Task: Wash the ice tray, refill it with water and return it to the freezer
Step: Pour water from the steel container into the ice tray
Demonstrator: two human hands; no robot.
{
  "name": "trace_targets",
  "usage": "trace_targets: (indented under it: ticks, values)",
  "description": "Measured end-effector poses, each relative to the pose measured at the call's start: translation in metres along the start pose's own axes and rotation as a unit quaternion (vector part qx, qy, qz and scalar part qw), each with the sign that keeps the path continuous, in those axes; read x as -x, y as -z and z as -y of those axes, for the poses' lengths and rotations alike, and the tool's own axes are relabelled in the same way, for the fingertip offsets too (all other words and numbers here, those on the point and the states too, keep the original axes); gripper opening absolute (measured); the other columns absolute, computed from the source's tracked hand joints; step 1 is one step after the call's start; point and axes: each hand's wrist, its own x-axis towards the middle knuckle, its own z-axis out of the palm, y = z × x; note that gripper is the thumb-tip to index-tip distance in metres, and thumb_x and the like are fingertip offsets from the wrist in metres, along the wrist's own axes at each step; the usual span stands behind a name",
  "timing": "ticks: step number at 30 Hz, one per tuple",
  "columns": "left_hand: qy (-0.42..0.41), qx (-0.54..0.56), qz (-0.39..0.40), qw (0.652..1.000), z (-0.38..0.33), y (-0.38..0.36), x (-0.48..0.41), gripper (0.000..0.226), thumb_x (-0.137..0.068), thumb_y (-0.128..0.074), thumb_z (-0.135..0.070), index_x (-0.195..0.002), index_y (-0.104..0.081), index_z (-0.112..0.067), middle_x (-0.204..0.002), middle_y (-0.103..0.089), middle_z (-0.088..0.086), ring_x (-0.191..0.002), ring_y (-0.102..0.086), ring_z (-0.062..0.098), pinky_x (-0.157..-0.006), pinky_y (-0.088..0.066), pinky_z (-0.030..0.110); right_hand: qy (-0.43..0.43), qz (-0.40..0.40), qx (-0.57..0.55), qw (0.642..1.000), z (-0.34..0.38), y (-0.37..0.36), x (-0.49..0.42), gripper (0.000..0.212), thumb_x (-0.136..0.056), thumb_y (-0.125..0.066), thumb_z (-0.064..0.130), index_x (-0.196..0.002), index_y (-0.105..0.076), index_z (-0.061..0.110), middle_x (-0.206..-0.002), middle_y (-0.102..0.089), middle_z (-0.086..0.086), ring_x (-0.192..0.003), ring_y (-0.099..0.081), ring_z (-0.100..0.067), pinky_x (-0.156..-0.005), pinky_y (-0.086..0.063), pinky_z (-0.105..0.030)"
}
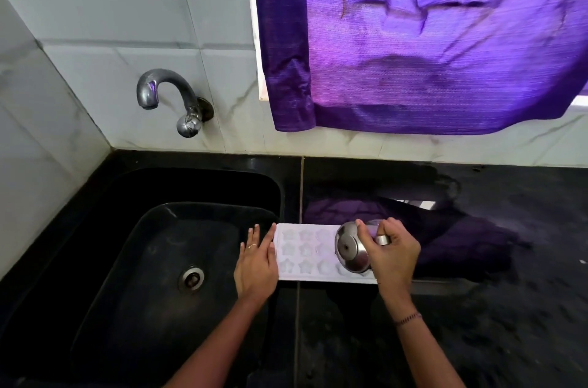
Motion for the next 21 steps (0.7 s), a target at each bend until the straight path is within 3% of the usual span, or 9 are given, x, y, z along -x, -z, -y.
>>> trace_targets:
  ticks: [2,5,15,21]
  values:
    - [0.001,0.002,0.001,1.0,0.0007,-0.0005,0.0003,0.047,-0.1,-0.027,-0.026,-0.145,-0.027,-0.037,-0.157,-0.019,0.001,-0.146,-0.009,0.012,-0.119,-0.009,0.03,0.019,0.005,0.013,1.0,0.0028,-0.0001,0.0007,0.045,-0.071,-0.08,0.009,-0.049,-0.042,0.003,-0.051,-0.036,0.01,-0.05,-0.034,-0.009,-0.05,-0.033,-0.022]
    - [-0.002,-0.002,0.0,1.0,0.0017,-0.0011,0.0003,0.047,-0.1,-0.027,-0.026,-0.146,-0.026,-0.037,-0.157,-0.019,0.001,-0.146,-0.008,0.012,-0.118,-0.009,0.03,0.037,0.01,0.026,0.999,0.0073,-0.001,0.0012,0.048,-0.07,-0.081,0.009,-0.049,-0.039,0.004,-0.052,-0.031,0.013,-0.051,-0.032,-0.009,-0.05,-0.032,-0.025]
    - [-0.001,-0.006,0.002,1.0,0.0039,-0.0044,-0.0004,0.054,-0.093,-0.014,-0.037,-0.145,-0.027,-0.037,-0.157,-0.02,0.001,-0.146,-0.009,0.013,-0.119,-0.01,0.032,0.059,0.017,0.039,0.997,0.0064,-0.0031,0.002,0.047,-0.071,-0.081,0.01,-0.049,-0.04,0.005,-0.05,-0.041,-0.001,-0.05,-0.04,-0.018,-0.053,-0.035,-0.027]
    - [0.001,-0.006,0.005,1.0,0.0048,-0.0046,-0.0005,0.056,-0.091,-0.013,-0.038,-0.145,-0.026,-0.037,-0.157,-0.02,0.002,-0.146,-0.009,0.013,-0.119,-0.009,0.032,0.057,0.013,0.037,0.998,0.0073,-0.0026,0.0014,0.049,-0.071,-0.081,0.012,-0.05,-0.037,0.01,-0.051,-0.036,0.006,-0.05,-0.037,-0.015,-0.052,-0.033,-0.027]
